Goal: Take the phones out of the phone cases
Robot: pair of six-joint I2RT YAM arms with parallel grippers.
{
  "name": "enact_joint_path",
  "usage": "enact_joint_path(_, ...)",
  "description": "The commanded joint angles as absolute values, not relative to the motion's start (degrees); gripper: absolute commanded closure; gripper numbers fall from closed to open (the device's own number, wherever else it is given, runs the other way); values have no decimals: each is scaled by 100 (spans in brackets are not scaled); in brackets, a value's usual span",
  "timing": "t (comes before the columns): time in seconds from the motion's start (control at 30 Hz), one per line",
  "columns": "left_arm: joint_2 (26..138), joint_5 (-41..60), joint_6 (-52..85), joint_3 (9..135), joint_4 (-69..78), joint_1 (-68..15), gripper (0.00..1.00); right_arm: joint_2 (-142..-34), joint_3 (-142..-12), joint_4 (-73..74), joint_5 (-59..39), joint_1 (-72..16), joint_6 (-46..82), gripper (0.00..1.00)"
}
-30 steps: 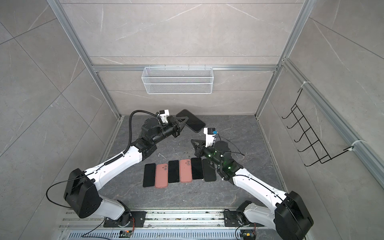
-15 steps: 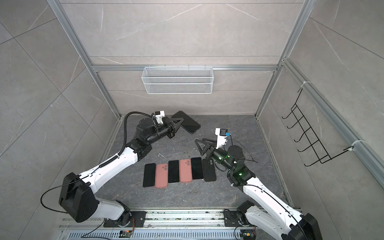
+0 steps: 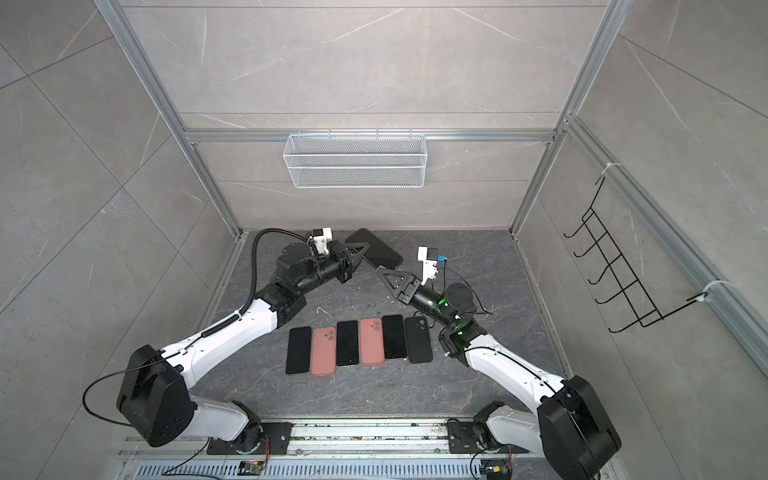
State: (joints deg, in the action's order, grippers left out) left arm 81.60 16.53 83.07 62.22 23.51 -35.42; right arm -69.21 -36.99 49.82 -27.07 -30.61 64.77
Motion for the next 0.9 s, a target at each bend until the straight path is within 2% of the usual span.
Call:
enact_joint_path(0.0,7822,1596,8149,6267,3098,-3604,100,-7025,-3841,5353,-2683,-3045,6695,58)
enact_joint_path(0.33,7819,1520,8059,6196,3235,-3725,100,-7221,-3801,5553,-2569,-3016,6902,85)
enact_joint_path(0.47,7806,1521,8086,6176,3299,-3740,100,-7251,-3788,5497,-2566,-2991,6829,99)
enact_joint_path(0.63,7758,1567,8206,6328,3117,-3735,100,-6957,-3795,4278,-2379,-2997,5566,100)
enact_joint_path(0.73,7683,1600,8142,6536,2680,-3736,100,-6518,-3823,2908,-1735,-3069,4343,100)
enact_joint_path(0.87,7725,1650,8208,6689,2527,-3744,100,-6238,-3929,1904,-921,-3226,3066,100)
